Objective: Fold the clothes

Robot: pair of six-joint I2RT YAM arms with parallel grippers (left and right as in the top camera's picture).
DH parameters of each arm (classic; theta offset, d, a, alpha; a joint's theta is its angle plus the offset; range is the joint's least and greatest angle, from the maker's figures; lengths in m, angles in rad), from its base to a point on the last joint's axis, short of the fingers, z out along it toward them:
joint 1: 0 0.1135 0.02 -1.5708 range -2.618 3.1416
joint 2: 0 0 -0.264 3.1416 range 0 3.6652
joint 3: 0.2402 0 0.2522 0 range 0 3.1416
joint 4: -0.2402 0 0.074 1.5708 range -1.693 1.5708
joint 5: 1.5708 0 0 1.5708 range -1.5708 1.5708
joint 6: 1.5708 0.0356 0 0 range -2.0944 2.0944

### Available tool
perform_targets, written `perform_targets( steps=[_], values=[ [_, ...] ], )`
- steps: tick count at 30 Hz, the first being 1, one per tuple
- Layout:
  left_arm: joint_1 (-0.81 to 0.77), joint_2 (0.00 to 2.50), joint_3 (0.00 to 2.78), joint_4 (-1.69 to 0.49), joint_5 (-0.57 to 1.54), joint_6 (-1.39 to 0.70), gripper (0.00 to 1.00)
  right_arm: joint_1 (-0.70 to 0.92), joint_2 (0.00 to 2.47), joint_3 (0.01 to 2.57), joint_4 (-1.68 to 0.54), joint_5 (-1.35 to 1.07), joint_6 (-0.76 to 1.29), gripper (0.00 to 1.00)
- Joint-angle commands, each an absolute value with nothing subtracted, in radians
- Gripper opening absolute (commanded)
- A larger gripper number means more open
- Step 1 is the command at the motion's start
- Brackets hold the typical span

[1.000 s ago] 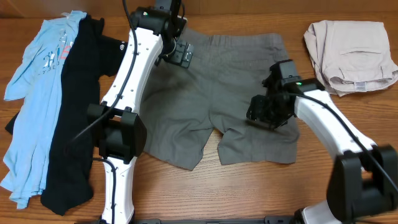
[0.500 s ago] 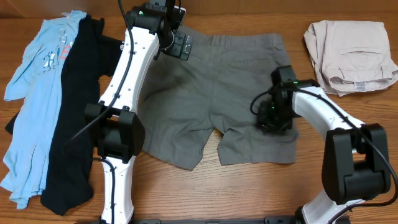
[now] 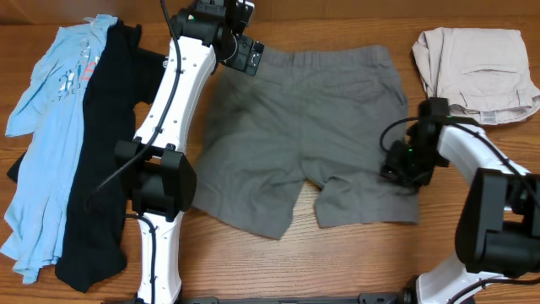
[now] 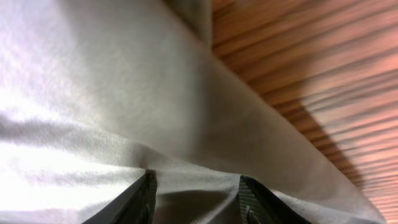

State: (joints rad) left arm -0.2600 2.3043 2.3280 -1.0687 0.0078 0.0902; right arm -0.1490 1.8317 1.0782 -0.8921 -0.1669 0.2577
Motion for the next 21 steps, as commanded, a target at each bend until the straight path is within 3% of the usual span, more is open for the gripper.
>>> perform_targets(
  steps=[1, 9, 16, 21],
  values=[
    [-0.262, 2.322, 2.334, -1.065, 0.02, 0.128, 1.0, -0.237, 1.843, 1.045, -0.883, -0.098, 0.236, 0.48],
    [-0.243, 2.413, 2.334, -0.977, 0.008, 0.16, 1.0, -0.351, 1.834, 1.233, -1.01, -0.238, 0.238, 0.53],
    [-0.206, 2.521, 2.334, -0.867, 0.155, 0.154, 1.0, -0.227, 1.772, 1.487, -1.203, -0.266, 0.208, 0.68],
    [-0.206, 2.596, 2.334, -0.848, 0.212, 0.162, 1.0, -0.145, 1.728, 1.546, -1.219, -0.264, 0.209, 0.74]
  ],
)
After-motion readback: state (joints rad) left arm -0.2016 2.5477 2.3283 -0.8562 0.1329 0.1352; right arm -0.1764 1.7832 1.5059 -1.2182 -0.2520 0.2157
